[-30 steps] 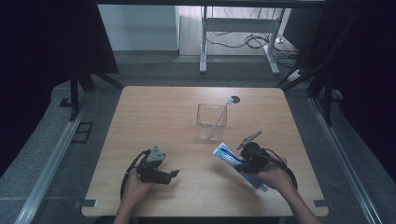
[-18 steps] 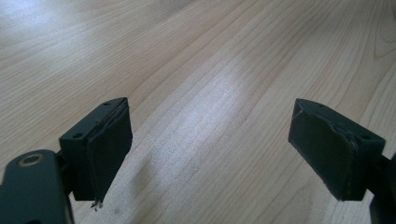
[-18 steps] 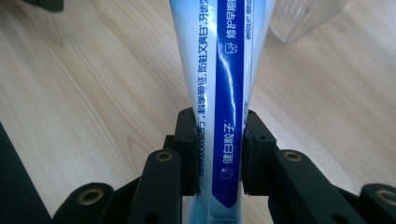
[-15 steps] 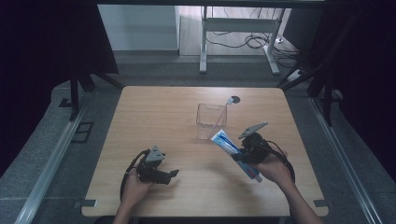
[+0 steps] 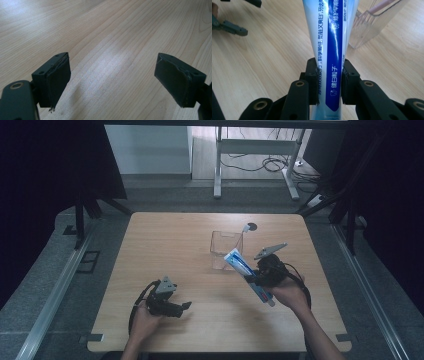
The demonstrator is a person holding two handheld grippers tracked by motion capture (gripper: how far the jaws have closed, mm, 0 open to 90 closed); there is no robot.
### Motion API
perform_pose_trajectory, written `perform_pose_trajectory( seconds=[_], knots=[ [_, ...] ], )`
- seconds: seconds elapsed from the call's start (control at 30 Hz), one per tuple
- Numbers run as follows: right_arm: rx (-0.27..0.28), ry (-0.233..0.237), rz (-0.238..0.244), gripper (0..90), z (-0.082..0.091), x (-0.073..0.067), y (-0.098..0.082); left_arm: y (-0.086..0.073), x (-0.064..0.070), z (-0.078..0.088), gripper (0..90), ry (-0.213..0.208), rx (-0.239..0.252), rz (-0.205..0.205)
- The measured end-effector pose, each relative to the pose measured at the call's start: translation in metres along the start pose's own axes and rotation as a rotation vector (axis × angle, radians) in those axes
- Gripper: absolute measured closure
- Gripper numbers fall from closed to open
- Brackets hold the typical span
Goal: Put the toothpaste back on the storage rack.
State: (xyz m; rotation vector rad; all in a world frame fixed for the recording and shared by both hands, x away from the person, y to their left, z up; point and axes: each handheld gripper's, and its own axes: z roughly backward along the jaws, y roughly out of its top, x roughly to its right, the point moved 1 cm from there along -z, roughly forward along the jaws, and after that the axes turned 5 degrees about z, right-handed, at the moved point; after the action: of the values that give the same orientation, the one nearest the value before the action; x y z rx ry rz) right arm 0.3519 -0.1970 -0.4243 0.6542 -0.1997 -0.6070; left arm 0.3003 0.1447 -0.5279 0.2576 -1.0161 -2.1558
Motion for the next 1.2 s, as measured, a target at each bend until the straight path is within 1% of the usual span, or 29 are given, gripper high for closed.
perform_pose_trajectory(
  seconds=[0.33,0.4,0.67,0.93,1.07,1.2],
  knots=[
    [0.049,-0.009,0.005,72.0,-0.003,0.002,0.02,0.0,0.0,0.001,13.8,0.0,0.006,0.002],
    [0.055,-0.011,0.005,72.0,-0.003,0.002,0.023,0.0,0.0,0.001,13.8,-0.007,0.015,0.011],
    [0.091,-0.014,0.005,71.9,-0.006,0.004,0.035,0.0,0.0,0.002,13.7,-0.026,0.027,0.007],
    [0.129,-0.02,-0.009,72.0,-0.008,0.008,0.046,0.0,0.0,0.002,13.7,-0.028,0.026,0.008],
    [0.145,-0.027,-0.004,72.0,-0.009,0.009,0.052,0.0,0.0,0.001,13.7,-0.033,0.025,0.006],
    [0.158,-0.03,-0.01,72.0,-0.011,0.011,0.057,-0.001,-0.001,0.001,13.6,-0.039,0.023,0.008]
  ],
)
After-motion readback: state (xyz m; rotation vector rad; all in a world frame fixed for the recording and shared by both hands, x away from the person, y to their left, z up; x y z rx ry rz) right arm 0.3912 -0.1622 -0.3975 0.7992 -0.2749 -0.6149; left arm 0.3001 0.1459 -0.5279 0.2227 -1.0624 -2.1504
